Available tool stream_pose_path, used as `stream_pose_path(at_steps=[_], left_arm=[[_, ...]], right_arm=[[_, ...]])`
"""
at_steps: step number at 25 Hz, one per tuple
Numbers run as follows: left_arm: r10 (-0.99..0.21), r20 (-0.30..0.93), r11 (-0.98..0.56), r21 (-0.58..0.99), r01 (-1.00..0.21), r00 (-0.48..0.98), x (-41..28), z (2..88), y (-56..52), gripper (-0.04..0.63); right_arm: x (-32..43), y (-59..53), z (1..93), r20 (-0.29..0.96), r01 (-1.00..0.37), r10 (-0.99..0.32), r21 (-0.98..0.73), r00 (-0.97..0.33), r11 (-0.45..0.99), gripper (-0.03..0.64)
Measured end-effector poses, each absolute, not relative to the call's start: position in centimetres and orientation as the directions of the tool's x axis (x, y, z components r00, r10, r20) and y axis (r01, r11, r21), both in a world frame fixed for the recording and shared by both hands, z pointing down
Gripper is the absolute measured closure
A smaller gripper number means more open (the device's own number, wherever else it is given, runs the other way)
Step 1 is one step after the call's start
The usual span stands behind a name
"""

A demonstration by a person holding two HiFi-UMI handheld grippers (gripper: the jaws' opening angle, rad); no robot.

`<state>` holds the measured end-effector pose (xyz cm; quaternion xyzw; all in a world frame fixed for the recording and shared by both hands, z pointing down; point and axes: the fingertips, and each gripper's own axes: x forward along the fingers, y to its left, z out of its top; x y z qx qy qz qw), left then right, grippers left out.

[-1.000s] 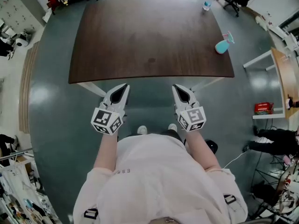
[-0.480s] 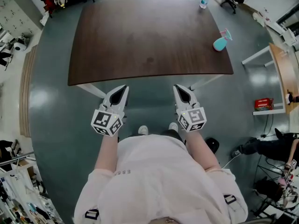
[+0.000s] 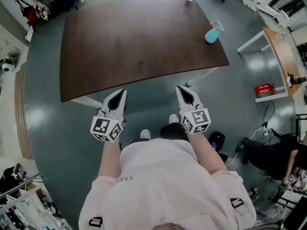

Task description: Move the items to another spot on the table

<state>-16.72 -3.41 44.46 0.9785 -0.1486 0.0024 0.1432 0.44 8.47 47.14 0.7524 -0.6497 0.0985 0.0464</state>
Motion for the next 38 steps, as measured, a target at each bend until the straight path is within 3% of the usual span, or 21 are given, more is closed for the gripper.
stream_pose_path(at_steps=[10, 27, 38], left_arm=[[-0.249, 0.070, -0.926, 0.275, -0.259, 0.966, -8.0, 44.6, -4.0, 0.578], [-0.288, 0.068, -0.923, 0.246, -0.296, 0.955, 16.5, 42.7, -4.7, 0.578], [-0.175, 0.098, -0.942, 0.272, -0.196, 0.980, 27.3, 43.7, -4.5, 0.578]], right_arm=[[9.7, 9.0, 47.5, 0.213, -0.971, -0.956, -0.083, 0.203, -0.225, 0.624], [34.7, 8.7, 46.0, 0.197, -0.983, -0.968, -0.067, 0.156, -0.172, 0.624], [43.1, 7.7, 47.4, 0.213, -0.970, -0.958, -0.105, 0.192, -0.218, 0.605]])
